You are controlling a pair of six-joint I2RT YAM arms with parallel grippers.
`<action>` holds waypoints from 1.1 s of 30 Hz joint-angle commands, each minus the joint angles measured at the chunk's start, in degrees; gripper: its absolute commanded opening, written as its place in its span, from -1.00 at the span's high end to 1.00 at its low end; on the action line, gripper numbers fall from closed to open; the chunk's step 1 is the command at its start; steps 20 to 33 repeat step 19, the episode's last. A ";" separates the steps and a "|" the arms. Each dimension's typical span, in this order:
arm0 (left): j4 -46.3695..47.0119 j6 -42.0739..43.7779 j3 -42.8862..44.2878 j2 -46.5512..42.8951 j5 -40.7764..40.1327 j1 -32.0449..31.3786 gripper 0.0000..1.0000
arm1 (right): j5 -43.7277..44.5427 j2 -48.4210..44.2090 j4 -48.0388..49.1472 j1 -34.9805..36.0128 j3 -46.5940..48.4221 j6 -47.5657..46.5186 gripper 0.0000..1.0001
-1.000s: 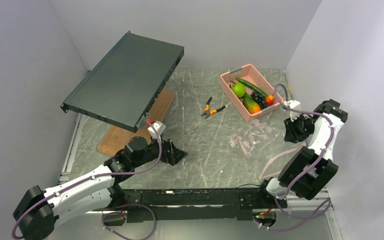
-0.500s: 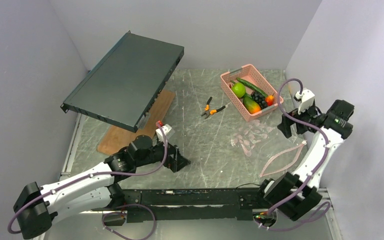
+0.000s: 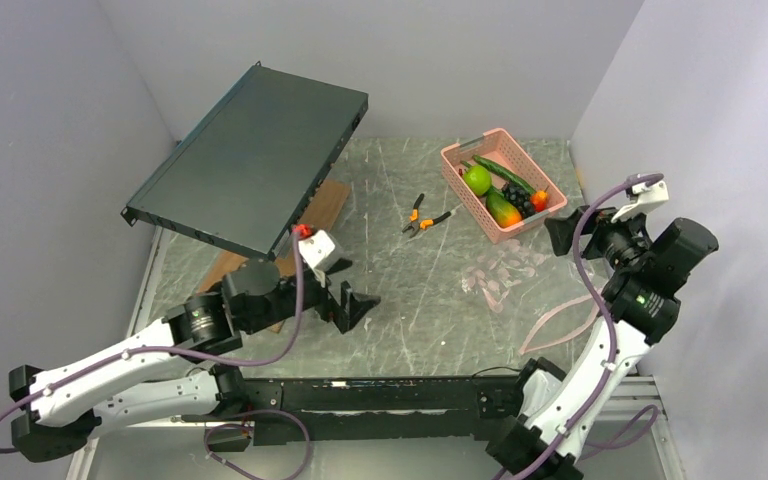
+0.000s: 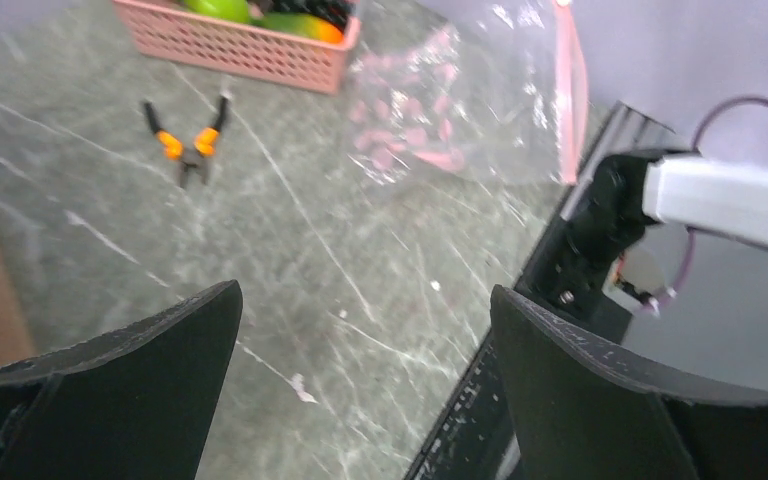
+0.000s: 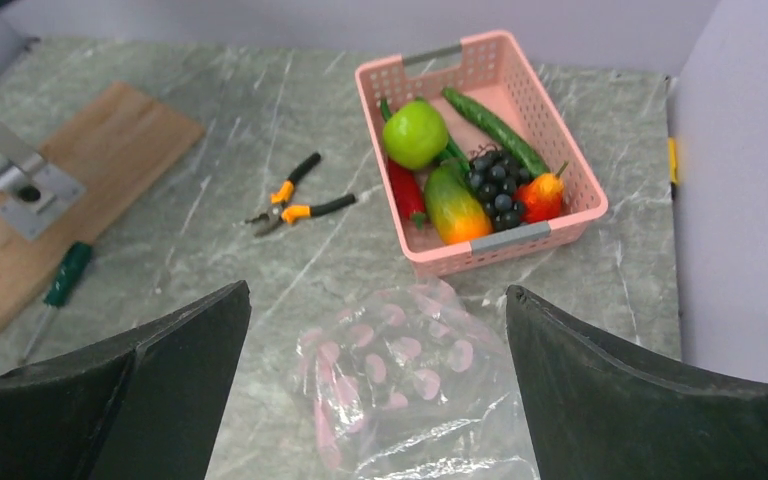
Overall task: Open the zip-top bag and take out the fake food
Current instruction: Reset both arms
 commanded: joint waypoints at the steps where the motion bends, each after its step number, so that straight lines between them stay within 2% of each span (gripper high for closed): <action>1: -6.88 6.04 7.65 -0.48 -10.95 0.84 -0.99 | 5.76 -1.41 3.65 -0.18 4.38 12.79 -1.00; 5: -12.31 5.79 13.86 1.72 -7.67 8.30 -0.99 | 8.88 -0.17 3.72 -0.21 6.27 16.20 -0.99; 10: -13.31 4.05 14.49 0.17 -3.06 14.79 -0.99 | 8.82 0.22 5.70 -0.19 6.06 18.85 -0.99; 19: -15.79 2.10 12.00 -5.57 -4.75 16.43 -0.99 | 8.22 -0.85 10.33 -0.12 3.78 21.84 -0.99; 33: -15.79 2.10 12.00 -5.57 -4.75 16.43 -0.99 | 8.22 -0.85 10.33 -0.12 3.78 21.84 -0.99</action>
